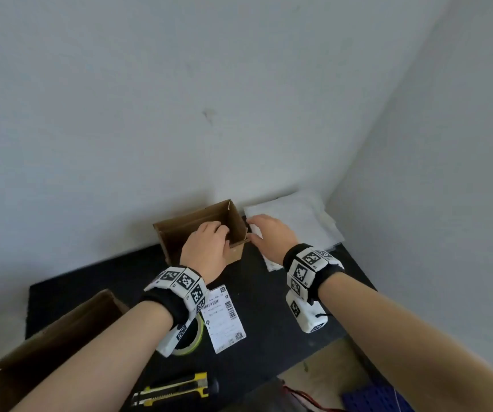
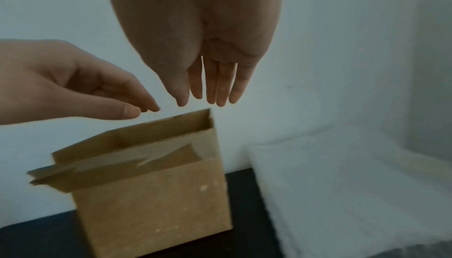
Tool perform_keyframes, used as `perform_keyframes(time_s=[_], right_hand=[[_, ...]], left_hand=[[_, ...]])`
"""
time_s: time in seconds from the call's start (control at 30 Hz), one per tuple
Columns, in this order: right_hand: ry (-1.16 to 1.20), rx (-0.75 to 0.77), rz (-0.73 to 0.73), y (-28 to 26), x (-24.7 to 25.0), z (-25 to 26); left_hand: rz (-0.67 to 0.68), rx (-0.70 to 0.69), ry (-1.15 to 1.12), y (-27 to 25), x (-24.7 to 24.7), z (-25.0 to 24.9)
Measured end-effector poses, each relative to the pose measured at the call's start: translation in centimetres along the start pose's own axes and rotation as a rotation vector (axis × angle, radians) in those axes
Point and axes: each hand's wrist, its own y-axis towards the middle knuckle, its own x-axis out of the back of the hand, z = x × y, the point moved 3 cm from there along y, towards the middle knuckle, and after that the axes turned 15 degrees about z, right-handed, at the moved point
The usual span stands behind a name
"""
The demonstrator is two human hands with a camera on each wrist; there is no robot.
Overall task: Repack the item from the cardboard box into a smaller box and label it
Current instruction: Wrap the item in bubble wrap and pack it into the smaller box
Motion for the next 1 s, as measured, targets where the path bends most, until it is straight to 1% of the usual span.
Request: perform_keyframes(time_s=[0.07,0.2,0.3,0.37,0.47,0.6,0.73,0.83,0.93,1.0], right_hand=[[-0.006,-0.075,-0.002,-0.8,0.9,-2.3],[-0.011,-0.179,0.026,-1.7,1.4,-7.4],[-0.023,-0.199,0.058,-1.1,1.2,-11.3],[-0.008,-0.206,0.099,-0.4,0.8,-13.7],[-0.005,-0.189,0.159,1.0,0.2,-17.1],[-0.043,-0.117,0.213,3.4,-0.6,-21.0],[-0.140,-0.020,0.260,5.6,-1.0,-23.4],[-0.168,0.004,0.322,6.5,-1.4,-24.4],[-0.169,0.000,0.354,7.0,-2.1,-25.1],[-0.164,0.008,0.332,7.1,-2.5,-25.4]], left_hand=[[0.003,-0.063,-0.003,1.4,0.0,-2.1],[0.067,-0.115,-0.006,4.1,-1.5,-5.7],[0.120,-0.110,0.001,6.0,-3.1,-7.9],[0.177,-0.072,-0.007,7.1,-4.6,-8.7],[0.257,-0.004,-0.029,9.1,-7.3,-9.2],[0.315,0.093,-0.015,12.1,-10.9,-9.2],[0.396,0.166,0.008,14.6,-14.1,-8.6],[0.480,0.204,0.022,15.7,-15.7,-8.2],[0.481,0.221,0.033,16.1,-16.6,-8.1],[0.456,0.235,0.012,16.1,-17.2,-8.1]])
